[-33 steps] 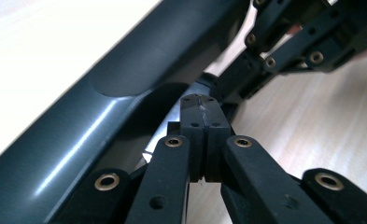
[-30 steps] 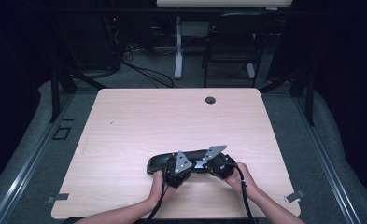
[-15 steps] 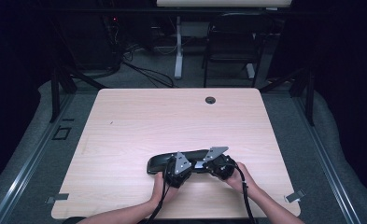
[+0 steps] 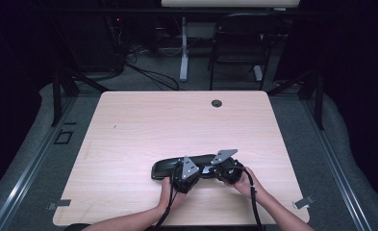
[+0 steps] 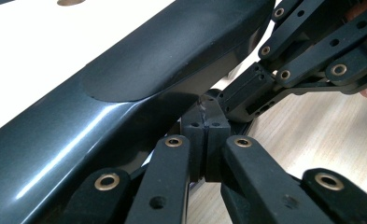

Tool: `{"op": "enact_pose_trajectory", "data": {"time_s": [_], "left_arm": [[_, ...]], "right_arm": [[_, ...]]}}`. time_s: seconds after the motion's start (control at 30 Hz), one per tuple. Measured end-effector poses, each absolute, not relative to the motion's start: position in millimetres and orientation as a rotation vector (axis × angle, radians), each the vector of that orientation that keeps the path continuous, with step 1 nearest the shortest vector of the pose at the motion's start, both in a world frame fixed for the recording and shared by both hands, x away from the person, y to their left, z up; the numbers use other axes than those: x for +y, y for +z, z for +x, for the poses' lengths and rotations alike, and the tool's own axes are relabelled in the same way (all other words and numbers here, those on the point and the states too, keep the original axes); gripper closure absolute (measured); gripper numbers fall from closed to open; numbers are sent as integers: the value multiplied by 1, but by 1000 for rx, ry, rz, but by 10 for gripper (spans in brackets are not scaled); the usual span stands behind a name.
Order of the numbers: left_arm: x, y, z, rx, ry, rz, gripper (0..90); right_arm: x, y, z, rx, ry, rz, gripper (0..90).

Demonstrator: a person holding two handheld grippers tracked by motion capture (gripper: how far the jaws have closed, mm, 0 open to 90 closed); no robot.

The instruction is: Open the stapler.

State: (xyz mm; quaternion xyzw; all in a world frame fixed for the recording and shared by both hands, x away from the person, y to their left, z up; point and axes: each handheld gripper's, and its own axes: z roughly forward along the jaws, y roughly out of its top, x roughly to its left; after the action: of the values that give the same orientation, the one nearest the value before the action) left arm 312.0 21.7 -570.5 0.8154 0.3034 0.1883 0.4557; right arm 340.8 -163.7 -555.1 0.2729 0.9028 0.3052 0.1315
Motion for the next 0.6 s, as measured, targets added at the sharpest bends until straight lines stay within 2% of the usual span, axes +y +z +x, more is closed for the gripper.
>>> {"op": "enact_pose_trajectory", "data": {"time_s": [0.6], "left_arm": [[8,-570,312,778,475,1990,900]], "right_arm": [[-166,-561,333,2548,934,751,900]]}}
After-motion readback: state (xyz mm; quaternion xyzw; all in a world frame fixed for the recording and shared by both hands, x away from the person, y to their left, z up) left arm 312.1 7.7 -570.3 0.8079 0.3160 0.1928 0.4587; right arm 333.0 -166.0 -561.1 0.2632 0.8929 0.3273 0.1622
